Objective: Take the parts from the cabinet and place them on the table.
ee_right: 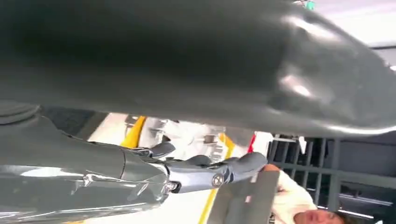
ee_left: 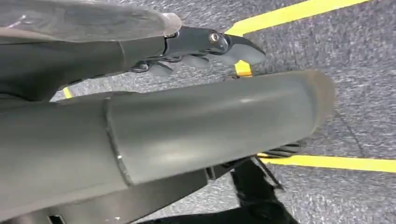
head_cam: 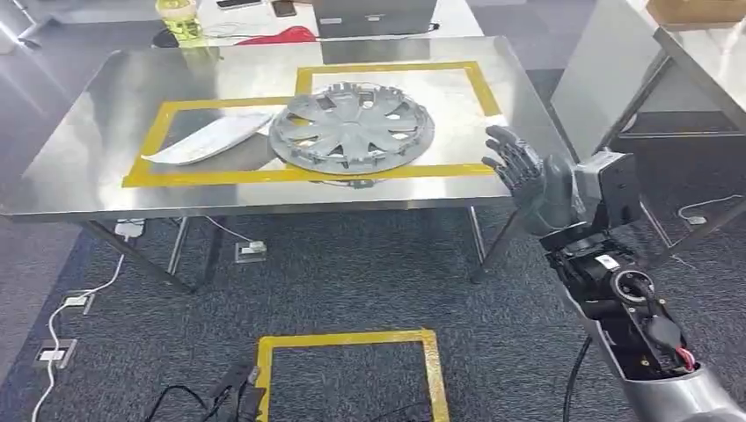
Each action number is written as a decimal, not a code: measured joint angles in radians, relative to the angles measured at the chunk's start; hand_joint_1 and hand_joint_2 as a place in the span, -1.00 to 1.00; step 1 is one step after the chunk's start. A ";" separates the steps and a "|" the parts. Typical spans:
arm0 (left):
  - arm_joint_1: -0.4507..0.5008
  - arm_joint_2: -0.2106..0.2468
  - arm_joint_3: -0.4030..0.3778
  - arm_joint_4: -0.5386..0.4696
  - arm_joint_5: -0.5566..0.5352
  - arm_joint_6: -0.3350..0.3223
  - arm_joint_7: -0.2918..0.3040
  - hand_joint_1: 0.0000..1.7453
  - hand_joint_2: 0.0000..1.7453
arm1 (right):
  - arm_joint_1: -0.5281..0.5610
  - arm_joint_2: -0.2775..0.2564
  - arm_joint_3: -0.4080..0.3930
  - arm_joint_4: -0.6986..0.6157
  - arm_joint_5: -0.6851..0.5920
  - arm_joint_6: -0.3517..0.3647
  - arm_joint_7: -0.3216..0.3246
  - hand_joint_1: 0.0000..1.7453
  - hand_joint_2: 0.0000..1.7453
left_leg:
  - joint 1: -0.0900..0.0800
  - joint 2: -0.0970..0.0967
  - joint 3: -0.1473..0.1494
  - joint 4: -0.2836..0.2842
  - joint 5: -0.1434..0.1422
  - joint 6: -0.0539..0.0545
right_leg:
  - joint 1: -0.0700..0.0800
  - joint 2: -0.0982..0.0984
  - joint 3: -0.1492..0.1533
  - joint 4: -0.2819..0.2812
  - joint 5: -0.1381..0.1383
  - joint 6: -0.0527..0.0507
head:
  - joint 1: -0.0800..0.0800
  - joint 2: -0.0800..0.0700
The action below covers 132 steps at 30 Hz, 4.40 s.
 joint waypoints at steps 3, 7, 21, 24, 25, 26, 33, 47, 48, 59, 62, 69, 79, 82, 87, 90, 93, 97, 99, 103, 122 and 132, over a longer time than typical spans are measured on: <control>-0.004 0.007 -0.001 0.000 0.003 0.000 0.001 -1.00 -1.00 | -0.002 0.001 -0.005 0.007 -0.003 0.003 -0.008 -1.00 -1.00 | 0.006 -0.004 -0.028 0.081 -0.046 -0.044 | -0.017 0.002 0.079 -0.177 0.060 0.039 | 0.014 0.000; 0.001 0.004 -0.002 0.000 0.003 0.000 0.001 -1.00 -1.00 | 0.006 0.004 -0.009 0.010 -0.004 0.004 -0.012 -1.00 -1.00 | 0.019 -0.005 -0.037 0.084 -0.042 -0.058 | -0.009 0.018 0.055 -0.145 0.053 -0.028 | -0.004 0.000; 0.001 0.007 -0.002 0.001 0.003 0.002 -0.002 -1.00 -1.00 | 0.008 0.010 -0.013 0.012 -0.003 0.005 -0.013 -1.00 -1.00 | -0.043 -0.054 -0.092 0.121 -0.032 0.031 | 0.013 0.091 0.063 -0.166 0.053 -0.044 | -0.059 0.000; -0.003 0.005 -0.002 0.001 0.003 0.003 -0.002 -1.00 -1.00 | 0.008 0.010 -0.019 0.012 -0.004 0.004 -0.014 -1.00 -1.00 | -0.031 -0.021 -0.063 0.074 -0.020 0.029 | 0.024 0.056 0.057 -0.147 0.036 -0.028 | -0.055 0.000; -0.003 0.005 -0.002 0.001 0.003 0.003 -0.002 -1.00 -1.00 | 0.006 0.010 -0.020 0.013 -0.004 0.004 -0.013 -1.00 -1.00 | -0.033 -0.011 -0.058 0.071 -0.020 0.032 | 0.023 0.025 0.027 -0.084 -0.002 -0.028 | -0.042 0.000; -0.003 0.004 -0.002 0.001 0.003 0.002 -0.002 -1.00 -1.00 | 0.006 0.011 -0.019 0.013 -0.004 0.004 -0.014 -1.00 -1.00 | -0.036 -0.002 -0.056 0.071 -0.021 0.034 | 0.023 0.017 -0.009 -0.005 -0.039 -0.026 | -0.039 0.000; -0.003 -0.002 -0.002 0.001 0.003 0.002 -0.002 -1.00 -1.00 | 0.012 0.011 -0.024 0.019 -0.004 0.005 -0.013 -1.00 -1.00 | -0.044 0.057 -0.040 0.083 -0.043 0.028 | 0.036 -0.065 0.076 -0.183 0.067 -0.043 | -0.010 0.000; -0.002 -0.002 -0.002 0.001 0.001 0.000 -0.002 -1.00 -1.00 | 0.018 0.011 -0.030 0.018 -0.004 0.004 -0.013 -1.00 -1.00 | -0.029 -0.014 -0.087 0.200 -0.073 -0.017 | 0.021 0.083 0.073 -0.198 0.088 -0.078 | -0.036 0.000; -0.003 -0.002 -0.002 0.001 0.000 0.000 -0.002 -1.00 -1.00 | 0.018 0.011 -0.031 0.018 -0.004 0.004 -0.013 -1.00 -1.00 | -0.022 -0.053 -0.046 0.110 -0.042 -0.016 | 0.019 0.094 0.072 -0.197 0.088 -0.072 | -0.040 0.000; -0.002 -0.002 -0.003 0.000 -0.005 -0.008 -0.001 -1.00 -1.00 | 0.043 0.010 -0.053 0.008 -0.004 -0.017 -0.014 -1.00 -1.00 | -0.038 0.030 -0.031 0.076 -0.047 0.038 | 0.024 0.008 -0.098 0.138 -0.055 -0.030 | -0.008 0.000; -0.005 -0.002 -0.003 0.000 -0.006 -0.008 -0.001 -1.00 -1.00 | 0.055 0.010 -0.065 0.004 -0.005 -0.021 -0.014 -1.00 -1.00 | -0.042 0.064 -0.027 0.079 -0.053 0.037 | 0.027 -0.012 0.005 -0.054 0.049 -0.038 | -0.003 0.000; -0.009 -0.001 -0.003 0.000 -0.006 -0.008 -0.001 -1.00 -1.00 | 0.070 0.010 -0.089 -0.011 -0.016 -0.028 -0.019 -1.00 -1.00 | -0.048 0.106 -0.020 0.091 -0.076 0.005 | 0.038 -0.021 0.072 -0.206 0.090 -0.084 | -0.003 0.000; -0.007 0.003 -0.003 0.000 -0.007 -0.007 -0.001 -1.00 -1.00 | 0.090 0.010 -0.101 -0.019 -0.023 -0.032 -0.031 -1.00 -1.00 | -0.029 -0.085 -0.020 0.089 -0.067 -0.003 | 0.027 0.106 0.058 -0.206 0.107 -0.079 | -0.035 0.000; -0.009 0.003 -0.003 0.000 -0.008 -0.007 0.002 -1.00 -1.00 | 0.097 0.010 -0.107 -0.020 -0.023 -0.034 -0.032 -1.00 -1.00 | -0.038 -0.060 -0.021 0.086 -0.064 0.011 | 0.027 0.136 0.048 -0.209 0.115 -0.058 | -0.028 0.000; -0.012 0.001 -0.003 0.000 -0.007 -0.006 0.001 -1.00 -1.00 | 0.105 0.008 -0.121 -0.023 -0.036 -0.034 -0.046 -1.00 -1.00 | -0.038 0.002 -0.017 0.066 -0.051 0.044 | 0.031 0.019 -0.038 -0.023 0.004 -0.037 | -0.007 0.000; -0.006 0.002 -0.003 0.000 -0.011 -0.006 0.001 -1.00 -1.00 | 0.118 0.008 -0.128 -0.023 -0.036 -0.034 -0.049 -1.00 -1.00 | -0.042 0.040 -0.017 0.066 -0.052 0.045 | 0.031 0.006 -0.100 0.129 -0.043 -0.034 | -0.003 0.000; -0.008 0.001 -0.003 0.000 -0.014 -0.008 0.001 -1.00 -1.00 | 0.121 0.008 -0.137 -0.024 -0.036 -0.035 -0.050 -1.00 -1.00 | -0.044 0.072 -0.012 0.071 -0.060 0.040 | 0.034 -0.025 0.036 -0.113 0.070 -0.043 | -0.002 0.000; -0.009 0.000 -0.003 0.000 -0.017 -0.008 0.000 -1.00 -1.00 | 0.122 0.008 -0.140 -0.029 -0.036 -0.035 -0.050 -1.00 -1.00 | -0.053 0.109 -0.006 0.075 -0.069 0.026 | 0.053 -0.053 0.076 -0.205 0.079 -0.071 | -0.005 0.000; -0.012 -0.001 -0.003 0.000 -0.025 -0.008 0.000 -1.00 -1.00 | 0.126 0.008 -0.149 -0.032 -0.036 -0.035 -0.050 -1.00 -1.00 | -0.056 0.133 -0.001 0.073 -0.074 0.014 | 0.048 -0.025 0.081 -0.216 0.086 -0.086 | -0.004 0.000; -0.014 -0.001 -0.005 0.000 -0.029 -0.008 0.002 -1.00 -1.00 | 0.139 0.008 -0.158 -0.042 -0.036 -0.037 -0.050 -1.00 -1.00 | -0.044 0.006 -0.113 0.329 -0.212 0.000 | 0.040 0.014 0.079 -0.222 0.094 -0.099 | -0.021 0.000; 0.008 -0.004 -0.006 0.000 -0.018 0.000 -0.005 -1.00 -1.00 | 0.275 0.004 -0.254 -0.093 -0.040 -0.070 -0.067 -1.00 -1.00 | -0.040 0.049 -0.017 0.072 -0.059 0.039 | 0.030 0.002 -0.048 0.048 -0.008 -0.040 | 0.002 0.000; 0.003 -0.008 -0.006 0.000 -0.018 0.000 -0.012 -1.00 -1.00 | 0.290 0.004 -0.287 -0.120 -0.040 -0.071 -0.067 -1.00 -1.00 | -0.041 0.019 -0.046 0.191 -0.154 -0.001 | 0.040 -0.005 0.081 -0.212 0.081 -0.089 | -0.008 0.000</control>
